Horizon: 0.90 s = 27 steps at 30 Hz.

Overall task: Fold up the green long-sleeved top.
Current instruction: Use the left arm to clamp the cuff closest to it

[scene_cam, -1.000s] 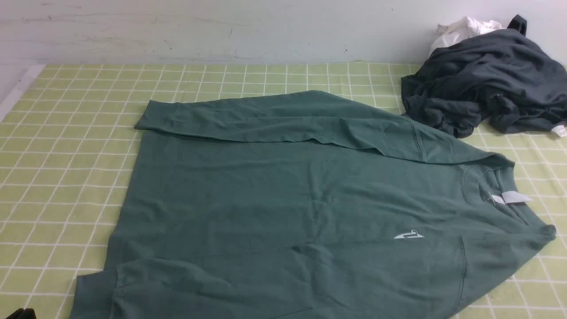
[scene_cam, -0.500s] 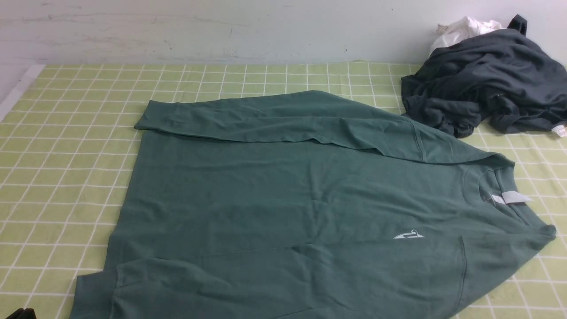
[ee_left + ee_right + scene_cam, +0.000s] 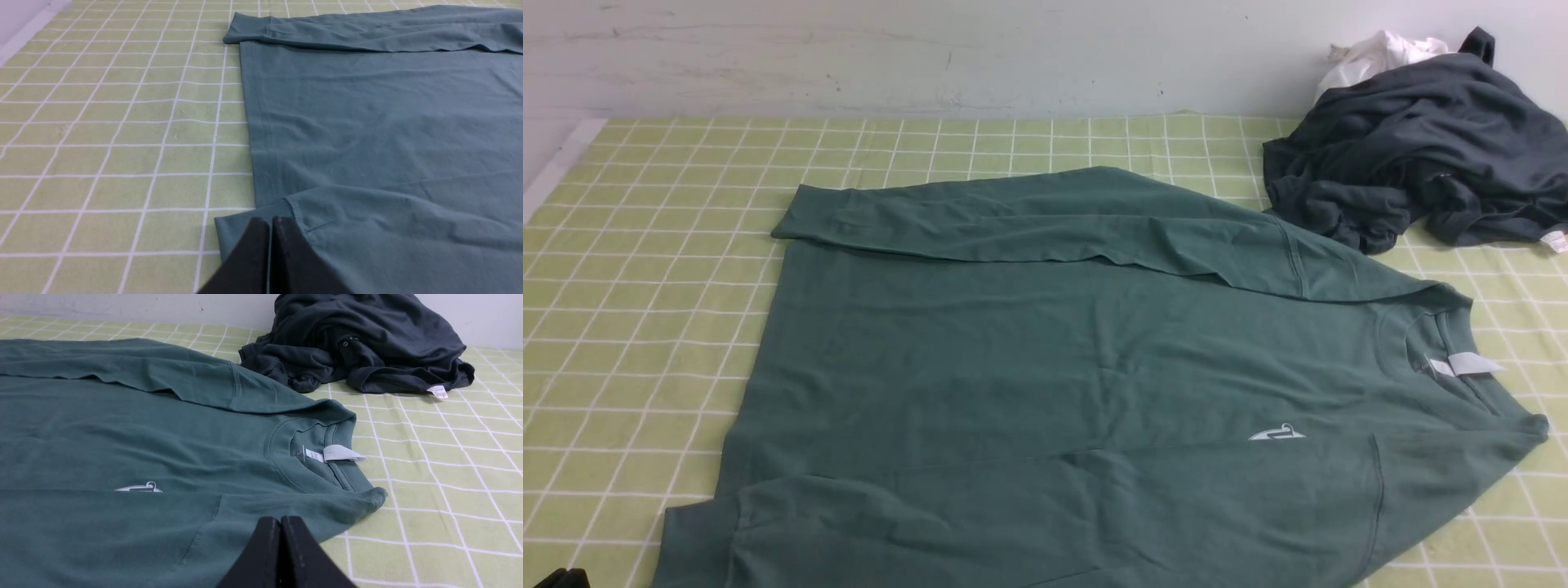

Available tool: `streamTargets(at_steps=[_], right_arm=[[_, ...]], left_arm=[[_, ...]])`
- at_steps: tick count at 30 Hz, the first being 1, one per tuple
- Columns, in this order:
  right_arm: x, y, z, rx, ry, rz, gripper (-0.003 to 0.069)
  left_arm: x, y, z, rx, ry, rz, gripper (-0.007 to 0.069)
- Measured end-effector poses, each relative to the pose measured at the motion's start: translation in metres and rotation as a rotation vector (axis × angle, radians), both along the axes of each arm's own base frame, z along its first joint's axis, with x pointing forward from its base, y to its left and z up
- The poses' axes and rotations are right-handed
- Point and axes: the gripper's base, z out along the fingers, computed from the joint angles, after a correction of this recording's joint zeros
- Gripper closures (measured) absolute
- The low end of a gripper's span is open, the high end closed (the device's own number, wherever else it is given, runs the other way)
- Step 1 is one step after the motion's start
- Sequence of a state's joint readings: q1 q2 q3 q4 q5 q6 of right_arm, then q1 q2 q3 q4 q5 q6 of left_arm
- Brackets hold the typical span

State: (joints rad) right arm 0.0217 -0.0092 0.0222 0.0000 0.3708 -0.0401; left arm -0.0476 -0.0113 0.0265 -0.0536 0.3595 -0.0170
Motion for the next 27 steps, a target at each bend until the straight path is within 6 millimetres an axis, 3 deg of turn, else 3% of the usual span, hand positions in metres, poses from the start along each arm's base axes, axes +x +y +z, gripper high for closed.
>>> streamTargets(at_steps=[10, 13, 21, 24, 27], right_arm=[[0.0, -0.001, 0.001, -0.041, -0.014, -0.002, 0.0666], [0.002, 0.0, 0.011, -0.069, -0.144, 0.004, 0.0666], [-0.011, 0.004, 0.064, -0.029, -0.752, 0.044, 0.0666], [-0.018, 0.005, 0.073, 0.026, -0.874, 0.061, 0.0666], [-0.021, 0.004, 0.077, 0.127, -0.922, 0.08, 0.0666]], left_arm=[[0.001, 0.001, 0.003, 0.043, -0.045, 0.002, 0.0629], [0.004, 0.001, 0.021, 0.035, -0.249, 0.01, 0.0629], [-0.009, 0.003, 0.071, -0.015, -0.825, 0.03, 0.0629], [-0.018, 0.004, 0.085, -0.052, -1.0, 0.03, 0.0629], [-0.023, 0.004, 0.102, -0.11, -1.035, 0.015, 0.0629]])
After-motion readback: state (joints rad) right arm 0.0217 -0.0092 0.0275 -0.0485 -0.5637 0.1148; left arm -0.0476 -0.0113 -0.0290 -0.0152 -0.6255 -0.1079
